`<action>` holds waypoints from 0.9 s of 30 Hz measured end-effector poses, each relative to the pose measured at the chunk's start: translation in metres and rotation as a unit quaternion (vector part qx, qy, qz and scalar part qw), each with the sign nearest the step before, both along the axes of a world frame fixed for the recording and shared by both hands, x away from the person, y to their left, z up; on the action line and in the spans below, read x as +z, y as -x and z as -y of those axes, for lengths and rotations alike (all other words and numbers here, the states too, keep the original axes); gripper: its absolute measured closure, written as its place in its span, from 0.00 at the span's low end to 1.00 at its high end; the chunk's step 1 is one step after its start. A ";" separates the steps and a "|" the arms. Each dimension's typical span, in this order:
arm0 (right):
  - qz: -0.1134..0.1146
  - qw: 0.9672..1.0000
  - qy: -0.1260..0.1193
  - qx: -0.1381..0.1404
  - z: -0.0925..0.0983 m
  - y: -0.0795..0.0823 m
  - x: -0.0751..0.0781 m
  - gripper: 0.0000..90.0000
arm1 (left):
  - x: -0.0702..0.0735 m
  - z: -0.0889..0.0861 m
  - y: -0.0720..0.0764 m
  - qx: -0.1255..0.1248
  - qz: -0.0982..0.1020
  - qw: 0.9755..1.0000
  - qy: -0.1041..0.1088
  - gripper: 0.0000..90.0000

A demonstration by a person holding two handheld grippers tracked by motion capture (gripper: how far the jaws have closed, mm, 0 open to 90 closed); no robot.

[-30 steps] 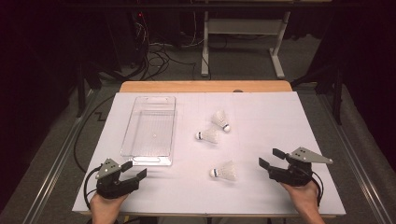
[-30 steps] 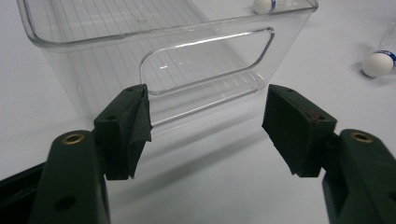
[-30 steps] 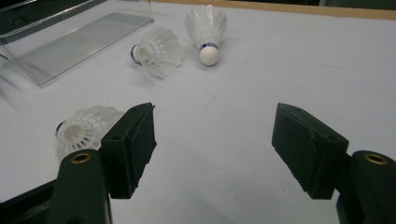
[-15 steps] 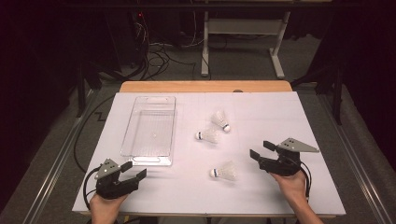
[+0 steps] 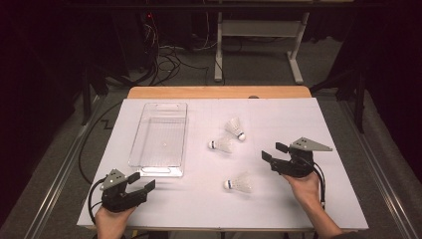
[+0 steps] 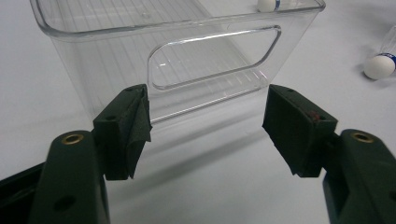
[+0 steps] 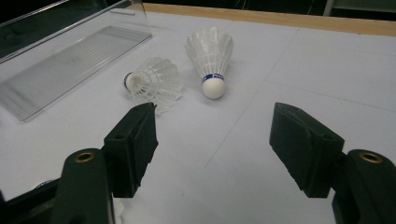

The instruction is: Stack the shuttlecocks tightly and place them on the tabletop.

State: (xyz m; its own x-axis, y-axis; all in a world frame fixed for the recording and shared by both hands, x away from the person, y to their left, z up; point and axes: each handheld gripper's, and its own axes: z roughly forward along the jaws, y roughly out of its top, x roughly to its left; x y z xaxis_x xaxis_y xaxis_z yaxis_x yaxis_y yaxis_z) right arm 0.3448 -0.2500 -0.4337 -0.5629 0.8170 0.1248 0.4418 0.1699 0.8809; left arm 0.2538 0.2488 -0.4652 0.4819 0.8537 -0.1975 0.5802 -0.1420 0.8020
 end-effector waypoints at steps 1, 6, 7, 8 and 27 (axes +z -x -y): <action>-0.004 1.000 0.002 -0.001 -0.002 -0.004 0.000 0.37 | 0.000 0.000 0.000 0.000 0.000 1.000 0.000 0.36; -0.011 1.000 -0.001 -0.004 -0.004 -0.011 0.000 0.37 | 0.000 0.001 0.000 -0.003 0.000 1.000 -0.001 0.36; -0.012 1.000 -0.001 -0.003 -0.005 -0.012 0.001 0.38 | 0.000 0.001 0.000 -0.004 0.000 1.000 0.000 0.36; -0.015 1.000 -0.002 -0.004 -0.006 -0.014 0.002 0.38 | 0.000 0.001 0.000 -0.005 0.001 1.000 0.000 0.36; -0.022 1.000 0.014 0.006 -0.026 -0.039 0.016 0.42 | 0.001 0.001 -0.002 -0.006 0.000 1.000 0.002 0.36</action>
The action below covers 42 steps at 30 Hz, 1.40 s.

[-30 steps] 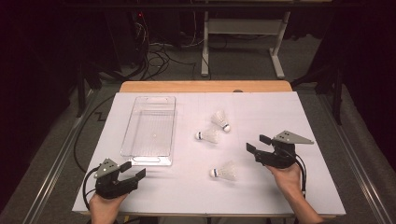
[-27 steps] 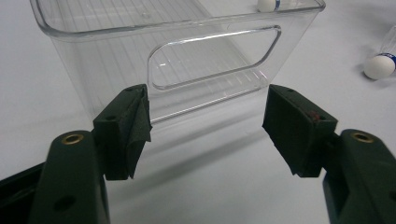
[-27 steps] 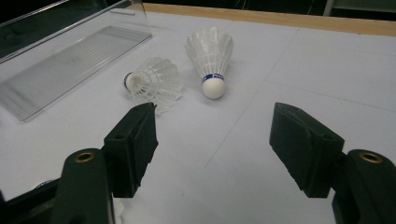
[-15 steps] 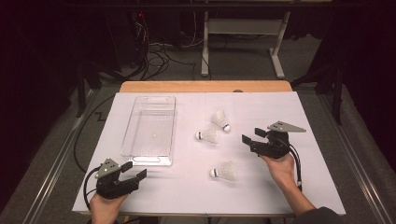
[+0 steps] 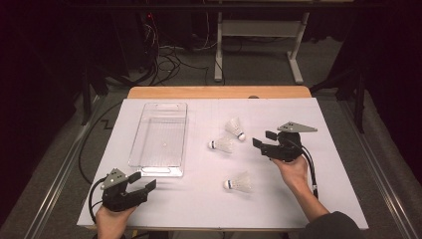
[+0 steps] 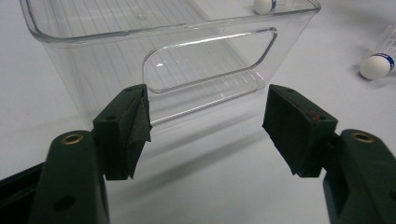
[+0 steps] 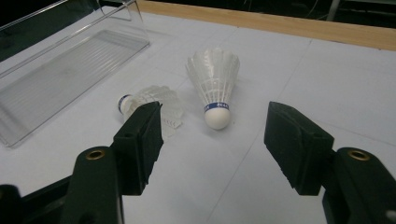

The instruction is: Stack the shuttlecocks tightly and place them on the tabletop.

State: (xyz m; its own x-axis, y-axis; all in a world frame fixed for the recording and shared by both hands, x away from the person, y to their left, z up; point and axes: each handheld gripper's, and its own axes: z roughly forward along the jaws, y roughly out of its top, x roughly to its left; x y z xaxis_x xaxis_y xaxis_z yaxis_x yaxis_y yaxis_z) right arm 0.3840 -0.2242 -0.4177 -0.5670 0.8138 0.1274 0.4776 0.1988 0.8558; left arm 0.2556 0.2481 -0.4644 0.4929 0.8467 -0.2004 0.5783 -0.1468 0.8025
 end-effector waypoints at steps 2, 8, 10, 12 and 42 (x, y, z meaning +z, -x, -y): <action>0.001 1.000 -0.001 0.000 -0.002 -0.002 0.001 0.42 | 0.000 0.001 0.000 -0.001 0.000 1.000 -0.001 0.36; -0.004 1.000 0.010 0.003 -0.006 -0.009 0.002 0.43 | 0.000 0.000 0.000 -0.001 0.000 1.000 -0.001 0.36; -0.005 1.000 0.009 0.004 -0.007 -0.010 0.002 0.43 | 0.000 0.000 0.000 -0.001 0.000 1.000 -0.001 0.36; -0.010 1.000 0.008 0.002 -0.009 -0.014 0.002 0.43 | 0.000 0.000 0.000 -0.002 0.000 1.000 -0.001 0.36; -0.070 0.997 0.033 0.015 -0.032 -0.049 0.011 0.53 | 0.001 0.001 0.001 -0.006 0.002 1.000 -0.006 0.36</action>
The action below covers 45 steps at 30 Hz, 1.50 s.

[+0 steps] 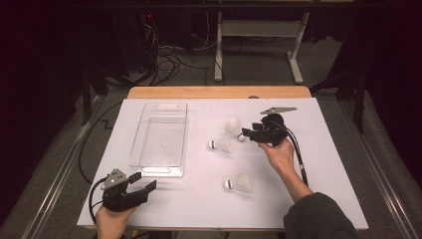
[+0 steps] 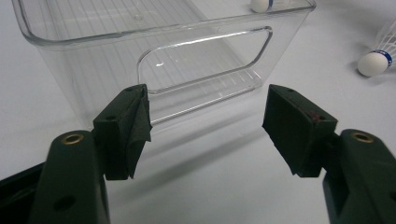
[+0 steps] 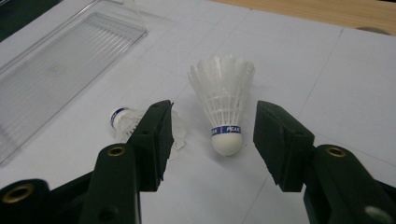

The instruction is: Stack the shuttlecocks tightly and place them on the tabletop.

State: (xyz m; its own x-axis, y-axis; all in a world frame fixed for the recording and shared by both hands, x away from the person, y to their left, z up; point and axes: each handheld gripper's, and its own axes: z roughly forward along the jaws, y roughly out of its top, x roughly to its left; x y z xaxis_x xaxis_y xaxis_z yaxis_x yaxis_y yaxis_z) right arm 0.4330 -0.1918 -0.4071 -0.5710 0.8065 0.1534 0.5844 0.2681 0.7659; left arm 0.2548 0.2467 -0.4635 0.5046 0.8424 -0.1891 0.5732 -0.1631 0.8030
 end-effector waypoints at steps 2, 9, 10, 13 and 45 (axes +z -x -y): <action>-0.005 1.000 0.007 0.009 -0.001 -0.002 0.000 0.53 | 0.000 0.000 0.000 -0.002 0.000 1.000 -0.002 0.36; -0.013 1.000 0.019 0.010 -0.009 -0.011 0.003 0.53 | 0.000 0.001 0.000 -0.003 0.002 1.000 -0.005 0.36; -0.013 1.000 0.019 0.010 -0.009 -0.011 0.003 0.53 | 0.000 0.001 0.000 -0.003 0.003 1.000 -0.006 0.36; -0.014 0.999 0.024 0.018 -0.017 -0.015 0.007 0.53 | 0.000 0.001 0.000 -0.003 0.003 1.000 -0.006 0.36; -0.062 0.996 0.065 0.027 -0.043 -0.060 0.012 0.56 | 0.000 0.002 0.000 -0.011 0.002 1.000 -0.007 0.37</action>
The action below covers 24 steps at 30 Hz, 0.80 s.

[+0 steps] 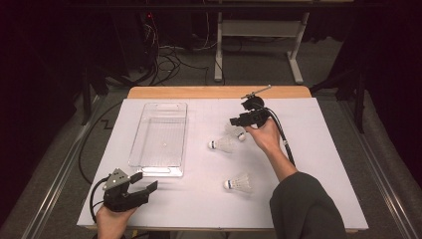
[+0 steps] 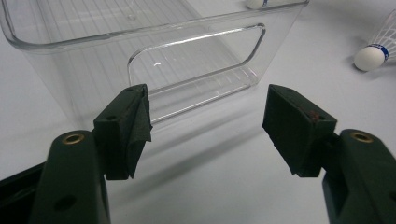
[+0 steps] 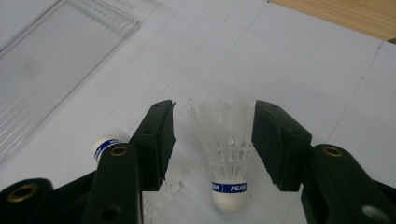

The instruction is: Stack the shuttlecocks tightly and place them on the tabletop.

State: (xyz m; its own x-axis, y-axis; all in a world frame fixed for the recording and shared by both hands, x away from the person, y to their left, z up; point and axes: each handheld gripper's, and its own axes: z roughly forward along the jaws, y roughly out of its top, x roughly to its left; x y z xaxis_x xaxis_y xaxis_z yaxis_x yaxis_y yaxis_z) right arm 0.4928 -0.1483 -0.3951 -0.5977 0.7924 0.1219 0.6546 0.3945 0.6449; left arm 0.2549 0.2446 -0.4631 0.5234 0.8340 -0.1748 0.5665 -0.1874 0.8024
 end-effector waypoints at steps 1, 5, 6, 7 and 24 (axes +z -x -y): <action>0.000 1.000 0.000 0.000 0.000 0.000 0.000 0.56 | 0.000 0.000 0.000 0.000 0.000 1.000 0.000 0.37; 0.004 1.000 0.005 0.005 -0.004 -0.003 0.002 0.57 | 0.000 0.000 0.000 0.000 0.000 1.000 0.001 0.36; 0.004 1.000 0.006 0.006 -0.006 -0.004 0.003 0.57 | 0.000 0.000 0.000 0.000 0.000 1.000 0.001 0.37; 0.004 1.000 0.008 0.007 -0.007 -0.005 0.004 0.57 | 0.000 0.000 0.000 -0.001 0.000 1.000 0.000 0.36; -0.009 0.999 0.034 0.012 -0.019 -0.023 0.003 0.56 | 0.000 0.000 0.000 -0.004 -0.001 1.000 -0.002 0.36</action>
State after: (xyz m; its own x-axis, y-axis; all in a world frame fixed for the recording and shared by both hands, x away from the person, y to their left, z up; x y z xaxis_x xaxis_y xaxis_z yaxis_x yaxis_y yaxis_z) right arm 0.5162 -0.1288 -0.3919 -0.6146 0.7849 0.0791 0.6562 0.4530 0.6035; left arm 0.2550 0.2442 -0.4634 0.5300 0.8303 -0.1722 0.5671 -0.1960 0.8000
